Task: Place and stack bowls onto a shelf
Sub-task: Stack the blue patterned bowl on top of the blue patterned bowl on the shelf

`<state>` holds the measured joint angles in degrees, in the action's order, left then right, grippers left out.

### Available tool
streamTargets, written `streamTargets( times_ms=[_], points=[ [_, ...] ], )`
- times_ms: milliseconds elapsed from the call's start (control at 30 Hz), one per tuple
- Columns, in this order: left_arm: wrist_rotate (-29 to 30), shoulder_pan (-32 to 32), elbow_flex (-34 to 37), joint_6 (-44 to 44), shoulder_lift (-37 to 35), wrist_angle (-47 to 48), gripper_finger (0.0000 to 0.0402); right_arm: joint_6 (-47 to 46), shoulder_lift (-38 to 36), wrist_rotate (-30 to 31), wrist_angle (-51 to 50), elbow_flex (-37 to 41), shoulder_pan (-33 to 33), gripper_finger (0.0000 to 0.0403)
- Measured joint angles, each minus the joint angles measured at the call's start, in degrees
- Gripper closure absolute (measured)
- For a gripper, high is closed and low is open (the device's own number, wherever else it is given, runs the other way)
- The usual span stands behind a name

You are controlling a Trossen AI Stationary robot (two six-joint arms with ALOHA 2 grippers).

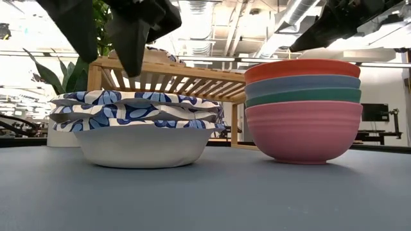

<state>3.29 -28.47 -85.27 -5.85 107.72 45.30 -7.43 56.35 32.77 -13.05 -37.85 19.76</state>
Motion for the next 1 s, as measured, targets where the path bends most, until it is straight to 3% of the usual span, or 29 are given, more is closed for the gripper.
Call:
streamTargets(
  times_ms=[367, 533, 800, 1000],
  points=[
    [0.23, 0.20, 0.35, 1.62, 0.11, -0.78, 0.0214, -0.10, 0.01, 0.00, 0.12, 0.00, 0.01, 0.0284],
    [-2.07, 0.61, 4.69, -0.01, -0.64, -6.20, 0.0214, -0.10, 0.01, 0.00, 0.10, 0.00, 0.01, 0.0284],
    [-1.12, 0.74, 5.21, -0.19, -2.49, -4.07, 0.0214, -0.12, 0.00, 0.04, 0.26, 0.00, -0.03, 0.0284],
    [-3.50, 1.09, 8.64, -0.31, -2.53, -9.63, 0.0214, -1.14, 0.01, 0.07, 0.23, 0.00, -0.03, 0.0284]
  ],
)
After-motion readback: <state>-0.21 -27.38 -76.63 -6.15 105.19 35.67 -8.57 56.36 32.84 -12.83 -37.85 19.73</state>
